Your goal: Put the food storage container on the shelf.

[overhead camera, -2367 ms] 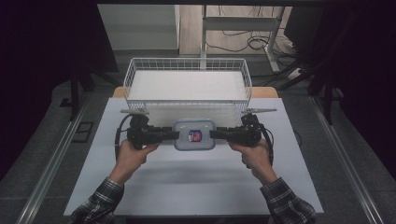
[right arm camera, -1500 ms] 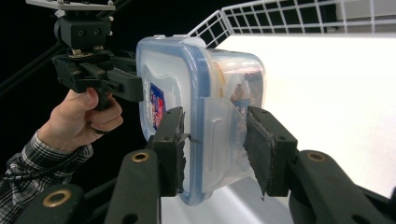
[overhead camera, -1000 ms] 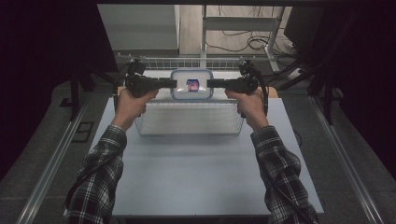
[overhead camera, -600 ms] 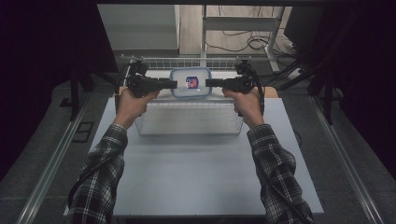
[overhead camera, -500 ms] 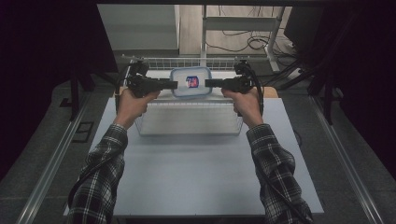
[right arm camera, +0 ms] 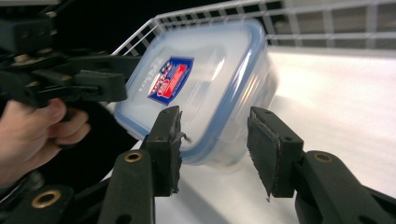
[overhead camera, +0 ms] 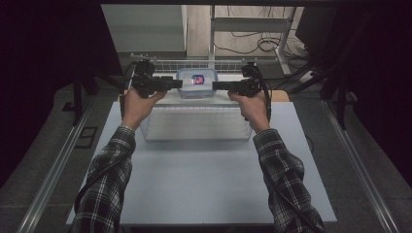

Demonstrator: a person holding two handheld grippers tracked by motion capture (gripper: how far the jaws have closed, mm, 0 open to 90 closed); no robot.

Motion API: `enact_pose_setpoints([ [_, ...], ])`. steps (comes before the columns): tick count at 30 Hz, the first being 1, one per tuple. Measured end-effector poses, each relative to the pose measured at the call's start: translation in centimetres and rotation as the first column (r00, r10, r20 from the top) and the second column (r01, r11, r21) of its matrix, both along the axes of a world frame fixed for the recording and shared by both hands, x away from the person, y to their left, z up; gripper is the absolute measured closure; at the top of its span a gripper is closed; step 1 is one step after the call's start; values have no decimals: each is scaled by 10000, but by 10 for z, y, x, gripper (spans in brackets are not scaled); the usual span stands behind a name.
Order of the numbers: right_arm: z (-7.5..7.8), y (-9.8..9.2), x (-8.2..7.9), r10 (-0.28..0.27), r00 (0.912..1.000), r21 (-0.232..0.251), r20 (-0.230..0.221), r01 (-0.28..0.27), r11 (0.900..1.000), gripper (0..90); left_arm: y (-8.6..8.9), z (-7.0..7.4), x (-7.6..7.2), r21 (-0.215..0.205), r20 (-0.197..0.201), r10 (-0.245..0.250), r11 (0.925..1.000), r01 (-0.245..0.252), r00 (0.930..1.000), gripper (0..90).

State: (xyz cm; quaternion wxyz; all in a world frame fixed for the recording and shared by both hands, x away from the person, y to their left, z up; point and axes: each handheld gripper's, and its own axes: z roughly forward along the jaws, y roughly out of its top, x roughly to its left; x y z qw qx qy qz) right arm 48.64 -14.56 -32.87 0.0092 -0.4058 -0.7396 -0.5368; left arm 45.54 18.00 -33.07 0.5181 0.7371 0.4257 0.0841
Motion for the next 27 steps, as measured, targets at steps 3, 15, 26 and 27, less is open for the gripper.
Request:
enact_pose_setpoints([
  [3, 3, 2, 0, -216, 9995, -137, 211, 219, 9997, 562, 0, -1, 0, -104, 50, 12, 9999, -12, 10000, 517],
  [15, 7, 5, -17, -636, 9848, -763, 1616, 767, 9941, 338, -9, -2, -15, 137, 1133, 482, 9987, -500, 9924, 270],
  [26, -14, 12, -48, -1, 9648, -1817, 2630, 496, 9821, 58, -24, -16, -49, 938, 1720, -249, 9956, 88, 9848, 35],
  [27, -14, 12, -48, -1, 9648, -1817, 2630, 496, 9821, 58, -24, -16, -49, 938, 1720, -249, 9956, 88, 9848, 33],
])
